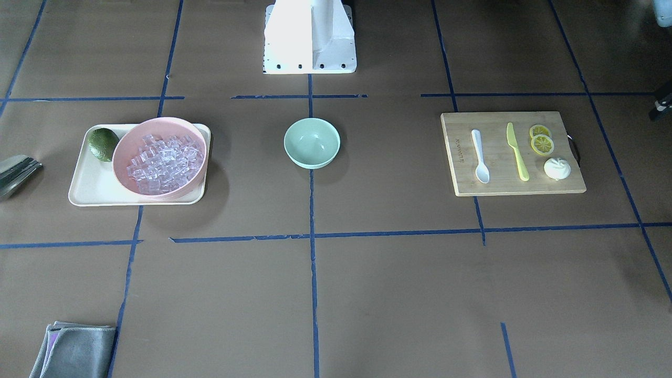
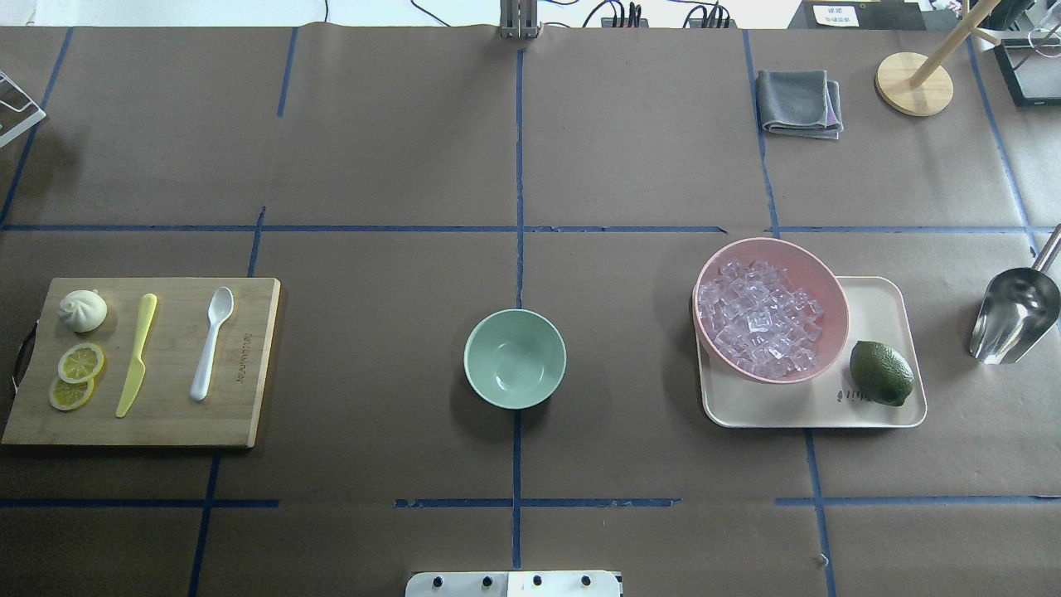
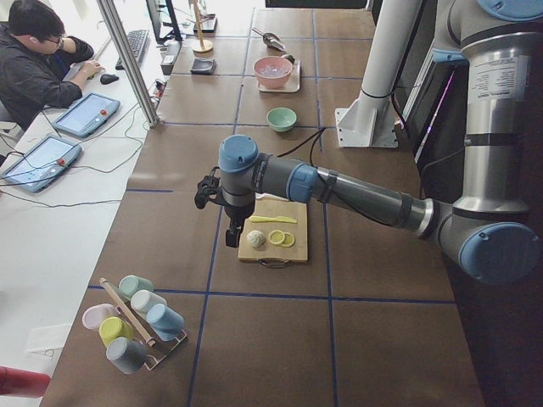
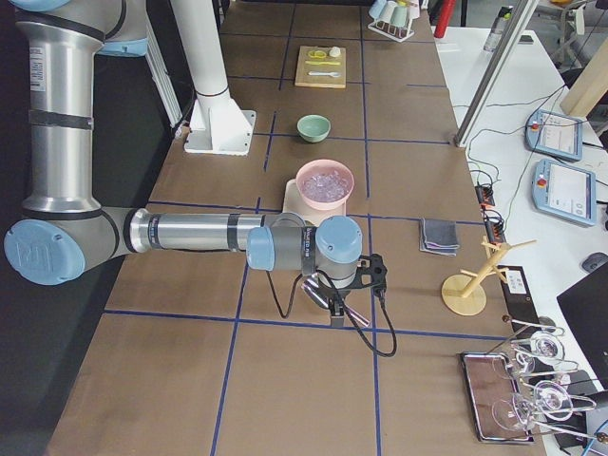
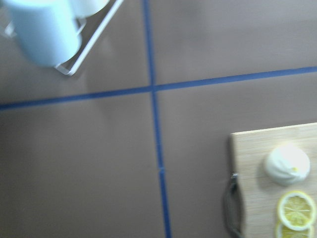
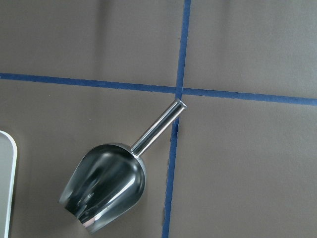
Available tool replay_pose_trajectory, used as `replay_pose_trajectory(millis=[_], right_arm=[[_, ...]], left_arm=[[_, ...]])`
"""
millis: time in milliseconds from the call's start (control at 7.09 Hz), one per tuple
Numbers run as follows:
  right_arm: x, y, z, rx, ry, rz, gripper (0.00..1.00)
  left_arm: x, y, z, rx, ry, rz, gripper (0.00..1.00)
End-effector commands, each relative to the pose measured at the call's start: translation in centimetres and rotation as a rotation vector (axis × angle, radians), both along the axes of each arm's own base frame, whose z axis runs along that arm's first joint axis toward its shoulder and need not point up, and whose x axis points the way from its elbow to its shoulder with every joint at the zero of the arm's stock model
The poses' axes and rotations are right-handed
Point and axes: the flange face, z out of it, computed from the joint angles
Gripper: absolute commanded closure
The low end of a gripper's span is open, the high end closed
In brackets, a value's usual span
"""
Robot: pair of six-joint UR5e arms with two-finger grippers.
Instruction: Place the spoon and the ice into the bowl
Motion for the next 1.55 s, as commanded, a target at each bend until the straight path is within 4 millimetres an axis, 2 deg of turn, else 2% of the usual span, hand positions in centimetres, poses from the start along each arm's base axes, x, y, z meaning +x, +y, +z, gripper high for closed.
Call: replay_pose_trajectory(millis=[0, 282, 564, 987, 1269, 1410], right_arm=[[0.0, -0.1, -0.1, 0.001, 0.001, 0.000, 0.00], [0.0, 0.0, -0.1, 0.001, 0.001, 0.000, 0.00], [0.0, -0.1, -0.1, 0.001, 0.001, 0.000, 0.00], [0.0, -0.1, 0.0, 0.000, 0.002, 0.000, 0.00], [0.0, -0.1, 0.0, 0.000, 0.001, 0.000, 0.00], [0.0, -0.1, 0.0, 0.000, 0.002, 0.000, 0.00]], left_arm=[[8.7, 0.2, -3.8, -0.076, 0.032, 0.020, 0.00], [15.4, 2.0, -5.6, -0.140, 0.065, -0.041, 0.00], [22.1, 4.3, -5.8, -0.118, 0.065, -0.085, 0.00], [26.7, 4.3, -3.8, -0.115, 0.035, -0.037, 0.00], [29.1, 4.8, -1.7, -0.109, 0.031, -0.050, 0.00], [29.6, 5.1, -1.7, -0.114, 0.031, -0.045, 0.00]])
